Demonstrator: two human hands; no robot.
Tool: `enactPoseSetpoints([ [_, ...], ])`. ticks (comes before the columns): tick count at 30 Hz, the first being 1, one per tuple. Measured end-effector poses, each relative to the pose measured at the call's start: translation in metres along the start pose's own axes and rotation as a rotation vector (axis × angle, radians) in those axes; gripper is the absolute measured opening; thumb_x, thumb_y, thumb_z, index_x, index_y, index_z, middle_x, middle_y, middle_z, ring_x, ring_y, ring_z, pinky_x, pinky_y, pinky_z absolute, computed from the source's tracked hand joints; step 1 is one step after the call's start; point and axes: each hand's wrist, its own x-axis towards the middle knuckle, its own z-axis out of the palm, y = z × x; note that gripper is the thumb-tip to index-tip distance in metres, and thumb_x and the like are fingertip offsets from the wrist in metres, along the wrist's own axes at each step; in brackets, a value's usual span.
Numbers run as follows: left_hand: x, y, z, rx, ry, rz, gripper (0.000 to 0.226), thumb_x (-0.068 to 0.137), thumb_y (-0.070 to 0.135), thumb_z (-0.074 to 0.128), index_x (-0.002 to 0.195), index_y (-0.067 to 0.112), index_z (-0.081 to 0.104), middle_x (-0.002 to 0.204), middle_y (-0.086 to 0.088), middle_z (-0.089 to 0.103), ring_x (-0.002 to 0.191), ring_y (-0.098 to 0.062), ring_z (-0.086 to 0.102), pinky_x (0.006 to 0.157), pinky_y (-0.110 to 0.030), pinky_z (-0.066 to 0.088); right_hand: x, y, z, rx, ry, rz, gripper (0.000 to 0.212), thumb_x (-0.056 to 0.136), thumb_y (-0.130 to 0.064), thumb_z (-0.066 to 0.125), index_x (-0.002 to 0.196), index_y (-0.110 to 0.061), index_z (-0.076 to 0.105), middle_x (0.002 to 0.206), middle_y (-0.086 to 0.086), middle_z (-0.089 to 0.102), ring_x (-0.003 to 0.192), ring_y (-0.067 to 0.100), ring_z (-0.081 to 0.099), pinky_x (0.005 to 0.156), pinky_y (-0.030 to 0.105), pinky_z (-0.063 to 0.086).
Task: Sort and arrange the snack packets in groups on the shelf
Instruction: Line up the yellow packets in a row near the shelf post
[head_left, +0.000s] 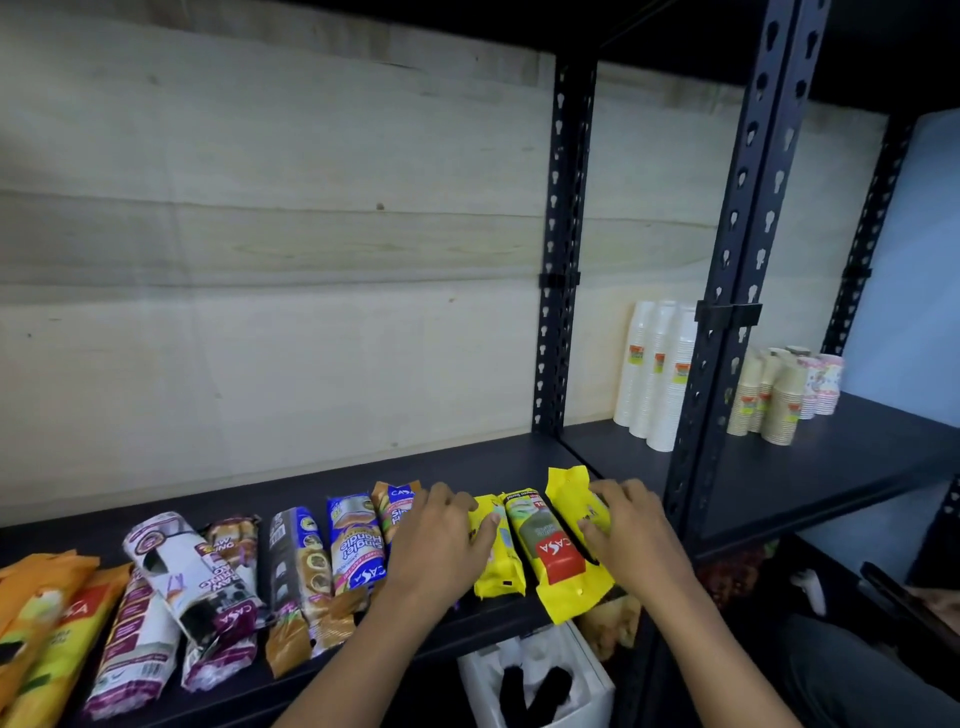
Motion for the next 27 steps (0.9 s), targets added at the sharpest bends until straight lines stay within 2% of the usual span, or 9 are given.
enactPoseSetpoints([
  [5, -0.007, -0.012, 0.0, 0.011, 0.034, -0.02, 0.043, 0.092, 0.06, 0.04, 0.102, 0.027, 0.067, 0.105, 0.0, 0.057, 0.108, -0.023, 0.056, 0.09, -0.038, 0.046, -0.004, 0.016, 0.003, 0.086, -0.18, 0.112, 0.055, 0.087, -0.047, 0.07, 0.133, -0.022, 0.055, 0.123, 0.003, 0.047, 0.121, 0.025, 0.045, 0.097, 0.037, 0.046],
  [8, -0.012, -0.014, -0.001, -0.032, 0.004, -0.034, 0.042, 0.094, 0.059, 0.042, 0.103, 0.026, 0.067, 0.114, -0.003, 0.059, 0.113, -0.024, 0.055, 0.091, -0.038, 0.046, -0.002, 0.02, 0.001, 0.092, -0.214, 0.128, 0.06, 0.083, -0.045, 0.074, 0.134, -0.021, 0.052, 0.123, 0.004, 0.048, 0.12, 0.025, 0.046, 0.095, 0.037, 0.046],
  [10, -0.016, -0.016, -0.001, -0.035, -0.011, -0.034, 0.043, 0.094, 0.059, 0.042, 0.106, 0.026, 0.067, 0.112, -0.001, 0.058, 0.11, -0.02, 0.054, 0.088, -0.034, 0.045, -0.001, 0.019, -0.001, 0.071, -0.227, 0.14, 0.06, 0.083, -0.043, 0.074, 0.134, -0.02, 0.05, 0.121, 0.004, 0.05, 0.117, 0.025, 0.049, 0.092, 0.037, 0.048],
  [13, -0.018, -0.018, -0.002, -0.052, -0.029, -0.036, 0.043, 0.094, 0.059, 0.043, 0.109, 0.027, 0.067, 0.112, 0.001, 0.057, 0.107, -0.018, 0.053, 0.088, -0.033, 0.045, 0.002, 0.016, -0.007, 0.056, -0.224, 0.138, 0.049, 0.085, -0.035, 0.068, 0.128, -0.02, 0.052, 0.114, 0.003, 0.056, 0.103, 0.023, 0.058, 0.082, 0.037, 0.05],
  [16, -0.017, -0.019, -0.003, -0.075, -0.054, -0.042, 0.043, 0.094, 0.059, 0.044, 0.112, 0.028, 0.066, 0.113, 0.002, 0.056, 0.109, -0.018, 0.052, 0.09, -0.033, 0.044, 0.007, 0.02, -0.015, 0.228, -0.204, 0.192, 0.034, 0.089, -0.027, 0.061, 0.123, -0.023, 0.054, 0.105, 0.0, 0.064, 0.088, 0.017, 0.064, 0.073, 0.036, 0.052],
  [18, -0.017, -0.02, -0.004, -0.091, -0.076, -0.045, 0.042, 0.094, 0.06, 0.044, 0.112, 0.028, 0.066, 0.113, 0.002, 0.056, 0.11, -0.017, 0.051, 0.091, -0.032, 0.044, 0.008, 0.023, -0.018, 0.349, -0.157, 0.23, 0.033, 0.094, -0.023, 0.057, 0.126, -0.026, 0.054, 0.106, -0.002, 0.068, 0.084, 0.014, 0.064, 0.069, 0.031, 0.049],
  [21, -0.019, -0.019, -0.004, -0.099, -0.097, -0.046, 0.041, 0.093, 0.06, 0.045, 0.109, 0.029, 0.066, 0.11, 0.003, 0.056, 0.108, -0.016, 0.051, 0.091, -0.032, 0.045, 0.004, 0.024, -0.016, 0.415, -0.134, 0.222, 0.032, 0.1, -0.014, 0.048, 0.12, -0.037, 0.058, 0.103, -0.008, 0.069, 0.06, 0.013, 0.058, 0.051, 0.026, 0.043],
  [24, -0.02, -0.017, -0.004, -0.085, -0.116, -0.044, 0.042, 0.092, 0.062, 0.044, 0.105, 0.029, 0.067, 0.107, 0.004, 0.056, 0.108, -0.016, 0.051, 0.091, -0.033, 0.045, 0.005, 0.029, -0.006, 0.319, -0.146, 0.181, 0.041, 0.1, -0.006, 0.041, 0.105, -0.039, 0.066, 0.111, -0.003, 0.062, 0.068, 0.014, 0.06, 0.053, 0.022, 0.04],
  [27, -0.02, -0.017, -0.004, -0.069, -0.136, -0.046, 0.043, 0.092, 0.063, 0.043, 0.102, 0.028, 0.067, 0.107, 0.003, 0.056, 0.109, -0.017, 0.049, 0.092, -0.033, 0.044, 0.012, 0.027, -0.006, 0.218, -0.159, 0.207, 0.037, 0.099, -0.006, 0.042, 0.104, -0.03, 0.071, 0.111, 0.008, 0.066, 0.08, 0.023, 0.063, 0.064, 0.029, 0.048],
])
